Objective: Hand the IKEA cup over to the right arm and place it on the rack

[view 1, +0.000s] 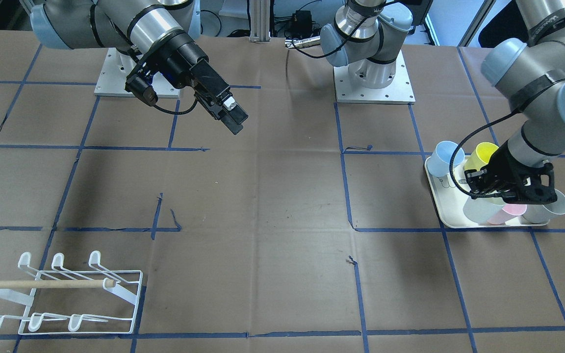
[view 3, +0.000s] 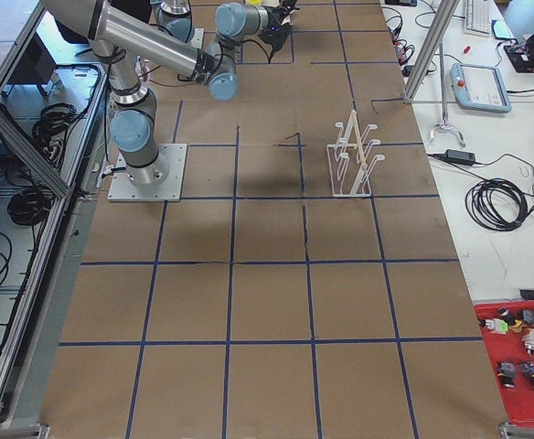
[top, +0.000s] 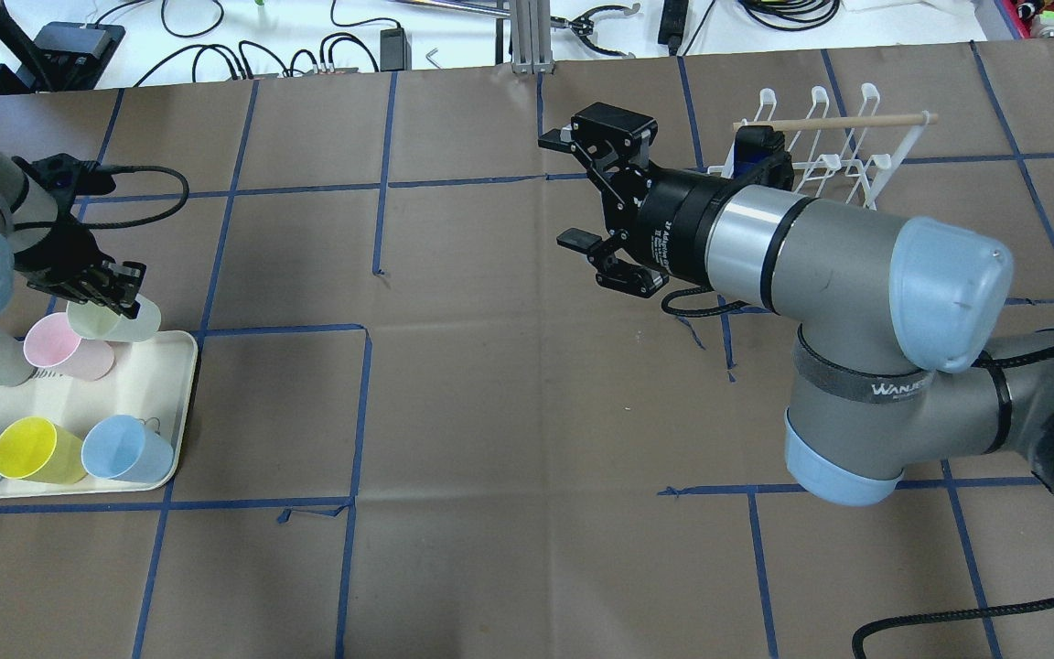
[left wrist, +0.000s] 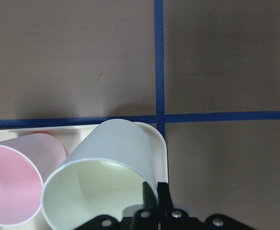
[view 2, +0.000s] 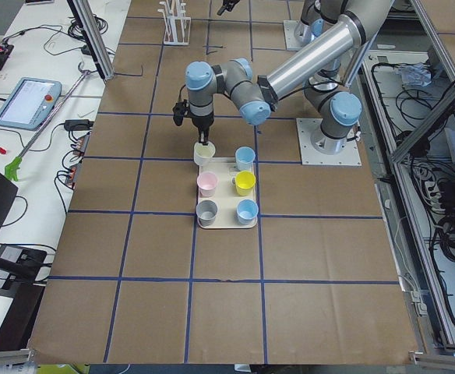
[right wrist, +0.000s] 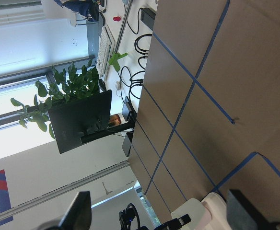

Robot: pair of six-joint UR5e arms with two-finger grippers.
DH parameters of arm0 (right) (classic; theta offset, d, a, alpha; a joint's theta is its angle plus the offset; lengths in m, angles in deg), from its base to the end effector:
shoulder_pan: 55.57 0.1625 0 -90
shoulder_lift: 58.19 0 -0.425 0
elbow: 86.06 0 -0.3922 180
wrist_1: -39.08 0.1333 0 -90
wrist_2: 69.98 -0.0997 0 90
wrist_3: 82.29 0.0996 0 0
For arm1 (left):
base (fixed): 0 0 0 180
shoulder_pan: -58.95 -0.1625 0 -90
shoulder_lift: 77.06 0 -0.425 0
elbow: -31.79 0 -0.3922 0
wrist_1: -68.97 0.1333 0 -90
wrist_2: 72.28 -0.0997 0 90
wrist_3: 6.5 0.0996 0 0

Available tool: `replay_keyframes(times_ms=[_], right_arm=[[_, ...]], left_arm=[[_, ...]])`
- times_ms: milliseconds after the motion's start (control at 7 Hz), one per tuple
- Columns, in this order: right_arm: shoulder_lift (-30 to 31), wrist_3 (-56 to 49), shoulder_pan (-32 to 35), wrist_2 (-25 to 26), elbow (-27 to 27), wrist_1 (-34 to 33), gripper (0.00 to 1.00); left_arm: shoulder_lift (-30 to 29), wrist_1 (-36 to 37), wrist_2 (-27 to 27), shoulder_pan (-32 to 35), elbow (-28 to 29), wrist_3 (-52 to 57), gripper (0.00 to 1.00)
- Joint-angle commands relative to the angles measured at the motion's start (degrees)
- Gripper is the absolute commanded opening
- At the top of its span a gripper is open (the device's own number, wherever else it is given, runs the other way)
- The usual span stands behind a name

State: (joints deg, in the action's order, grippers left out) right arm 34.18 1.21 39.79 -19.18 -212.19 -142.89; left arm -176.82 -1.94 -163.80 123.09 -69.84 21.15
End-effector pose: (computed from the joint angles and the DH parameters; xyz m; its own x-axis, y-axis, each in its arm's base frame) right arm 0.2352 -0.4064 0.4133 -0.1306 0.4524 -0.8822 0.7112 0.6627 0.2346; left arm 0.1148 -0.5365 0.3348 -0.9995 0.0319 -0.0049 0.0316 0.9984 0.0478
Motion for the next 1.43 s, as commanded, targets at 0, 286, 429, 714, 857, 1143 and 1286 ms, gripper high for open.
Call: replay_keyframes(times_ms=[0,286,429,714,857,1143,1286], right_arm=[[0.0,0.0,0.0,0.0,0.0,-0.3,1.00],[0.0,-0.1,0.0,0.0,0.0,-0.4,1.00],[0.1,-0.1,0.0,0.0,0.2,-0.3,1.00],[-0.2,0.2,0.0,0.5,0.1,-2.6,1.00],[-0.3,0.3,0.0,1.1,0.0,-8.8,1.00],[-4.2,-0.4,0.0,1.1,0.0,-9.8,1.00],[-5.0,-0.5,0.0,1.1,0.0,-9.8,1.00]], left_arm=[[0.1,-16.6,2.6,0.3,11.1,-1.4,0.00],[-0.7,-21.0,2.8,1.2,15.1,-2.2,0.00],[-1.0,-20.0,2.9,1.6,15.5,-2.2,0.00],[-1.4,-11.1,7.6,5.1,15.3,-1.7,0.00],[-1.2,-4.6,9.5,8.3,15.0,-1.5,0.00],[-0.4,6.9,25.5,10.1,12.7,-1.2,0.00],[1.1,10.1,30.0,10.7,10.0,-0.4,0.00]])
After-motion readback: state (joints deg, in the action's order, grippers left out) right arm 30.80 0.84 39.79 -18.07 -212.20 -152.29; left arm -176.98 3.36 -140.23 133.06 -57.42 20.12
